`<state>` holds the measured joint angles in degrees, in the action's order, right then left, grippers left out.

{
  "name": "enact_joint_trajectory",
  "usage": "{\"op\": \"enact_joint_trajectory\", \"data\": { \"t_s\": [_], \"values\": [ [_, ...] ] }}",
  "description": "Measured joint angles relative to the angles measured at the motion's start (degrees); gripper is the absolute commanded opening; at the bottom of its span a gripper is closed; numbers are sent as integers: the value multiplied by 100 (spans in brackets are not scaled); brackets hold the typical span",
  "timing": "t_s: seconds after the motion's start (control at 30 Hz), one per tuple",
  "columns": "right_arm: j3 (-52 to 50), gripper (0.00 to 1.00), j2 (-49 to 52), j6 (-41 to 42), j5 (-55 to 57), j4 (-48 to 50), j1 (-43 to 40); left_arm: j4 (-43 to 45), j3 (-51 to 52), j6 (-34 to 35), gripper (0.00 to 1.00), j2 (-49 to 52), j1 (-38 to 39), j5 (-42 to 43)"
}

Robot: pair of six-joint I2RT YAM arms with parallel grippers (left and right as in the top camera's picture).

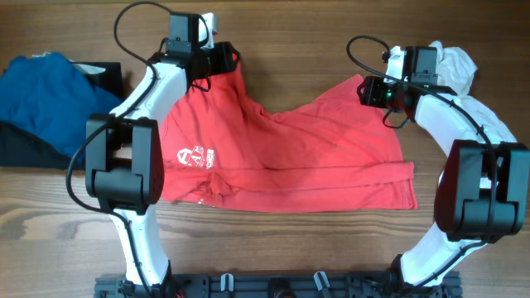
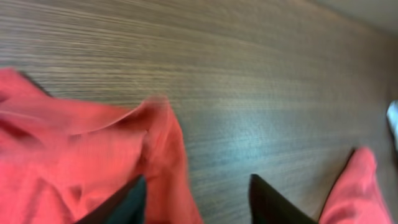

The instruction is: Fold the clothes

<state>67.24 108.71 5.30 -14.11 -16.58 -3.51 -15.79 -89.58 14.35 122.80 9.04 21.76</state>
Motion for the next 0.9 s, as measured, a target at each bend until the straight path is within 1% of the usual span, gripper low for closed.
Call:
{"op": "enact_joint_trajectory", "data": {
  "t_s": [0.1,0.13,0.2,0.33,0.4,0.5,0.63,0.73,0.9],
  "values": [
    [0,60,0,0,0,-66,0,-190,0,-321,72,0,11,66],
    [0,60,0,0,0,-76,0,-219,0,-385,69,0,-17,66],
    [0,60,0,0,0,-122,0,-223,0,-466,67,0,-116,-7],
    [0,60,0,0,2,-181,0,-343,0,-468,64,0,-496,-743],
    [0,60,0,0,4,-225,0,-221,0,-468,62,0,-769,-1075],
    [0,60,0,0,17,-260,0,-190,0,-466,59,0,-990,-1244],
    [0,59,0,0,20,-269,0,-160,-4,-468,59,127,-1049,-1276],
    [0,59,0,0,20,-323,0,-63,-2,-468,59,474,-1045,-1095],
    [0,59,0,0,20,-398,0,11,-13,-472,56,614,-1021,-1008]
  ]
}}
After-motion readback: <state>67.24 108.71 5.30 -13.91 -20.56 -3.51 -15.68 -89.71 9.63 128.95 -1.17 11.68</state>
